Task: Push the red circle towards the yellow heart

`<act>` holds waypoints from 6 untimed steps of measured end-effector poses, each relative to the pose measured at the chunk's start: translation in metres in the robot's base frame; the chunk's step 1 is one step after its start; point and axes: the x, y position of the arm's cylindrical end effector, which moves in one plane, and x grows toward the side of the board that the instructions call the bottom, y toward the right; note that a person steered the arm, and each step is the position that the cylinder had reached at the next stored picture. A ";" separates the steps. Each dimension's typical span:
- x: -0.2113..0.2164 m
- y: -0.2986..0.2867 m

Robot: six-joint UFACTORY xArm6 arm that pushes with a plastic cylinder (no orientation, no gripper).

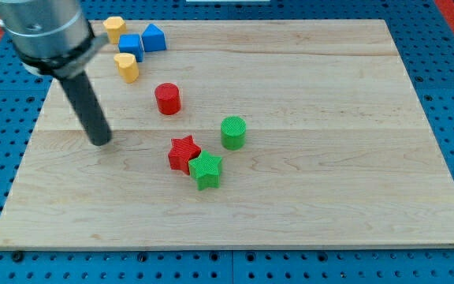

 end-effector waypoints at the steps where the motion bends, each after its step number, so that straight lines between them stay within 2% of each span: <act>1: 0.000 0.072; 2: 0.000 0.097; 3: 0.000 0.097; 4: -0.022 0.096; 5: -0.081 0.066; 6: -0.123 0.007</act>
